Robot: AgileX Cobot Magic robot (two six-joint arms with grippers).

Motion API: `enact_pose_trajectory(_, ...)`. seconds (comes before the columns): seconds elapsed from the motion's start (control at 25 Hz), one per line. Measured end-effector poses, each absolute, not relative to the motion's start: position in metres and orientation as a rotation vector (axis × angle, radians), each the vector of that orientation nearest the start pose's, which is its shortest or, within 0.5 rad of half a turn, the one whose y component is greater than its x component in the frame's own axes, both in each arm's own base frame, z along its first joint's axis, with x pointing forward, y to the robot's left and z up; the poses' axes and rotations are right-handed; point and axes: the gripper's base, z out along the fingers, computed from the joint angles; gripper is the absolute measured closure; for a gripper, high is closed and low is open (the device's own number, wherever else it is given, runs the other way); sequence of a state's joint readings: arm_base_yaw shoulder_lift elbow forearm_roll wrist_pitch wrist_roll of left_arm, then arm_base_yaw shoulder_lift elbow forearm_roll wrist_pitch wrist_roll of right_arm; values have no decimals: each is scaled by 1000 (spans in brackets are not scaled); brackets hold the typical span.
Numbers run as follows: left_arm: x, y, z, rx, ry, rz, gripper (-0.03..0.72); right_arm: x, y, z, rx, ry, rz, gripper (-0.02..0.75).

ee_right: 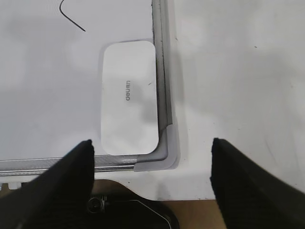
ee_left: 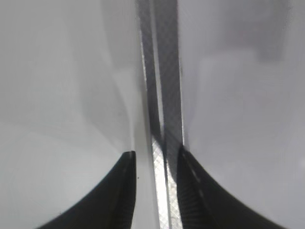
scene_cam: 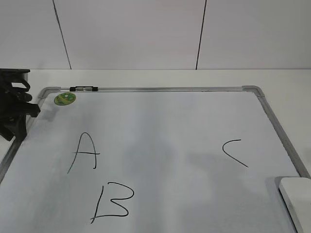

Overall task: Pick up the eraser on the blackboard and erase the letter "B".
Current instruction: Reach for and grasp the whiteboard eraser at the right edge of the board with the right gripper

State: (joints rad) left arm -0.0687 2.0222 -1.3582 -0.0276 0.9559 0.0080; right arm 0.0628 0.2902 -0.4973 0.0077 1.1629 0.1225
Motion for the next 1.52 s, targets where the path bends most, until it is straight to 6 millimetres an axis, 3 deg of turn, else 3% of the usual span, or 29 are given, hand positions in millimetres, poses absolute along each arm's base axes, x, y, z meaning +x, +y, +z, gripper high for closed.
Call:
enact_pose_trajectory(0.28,382,-29,151,75,3104,-49,654,33,3,265,73,2440,93,154)
enact_pose_trajectory(0.68,383,-29,152,58,3105,-55,668,35,5,266,77,2466,127,154)
enact_pose_trajectory(0.84,383,-29,152,56,3105,-55,669,45,7,281,79,2538,140,154)
enact_pose_trajectory(1.12,383,-29,152,57,3105,-53,669,87,15,307,92,2674,203,150)
enact_pose_trajectory(1.28,383,-29,152,57,3105,-53,669,114,23,294,127,2819,310,150)
enact_pose_trajectory(1.52,383,-29,152,57,3106,-53,669,147,24,267,156,3013,260,106)
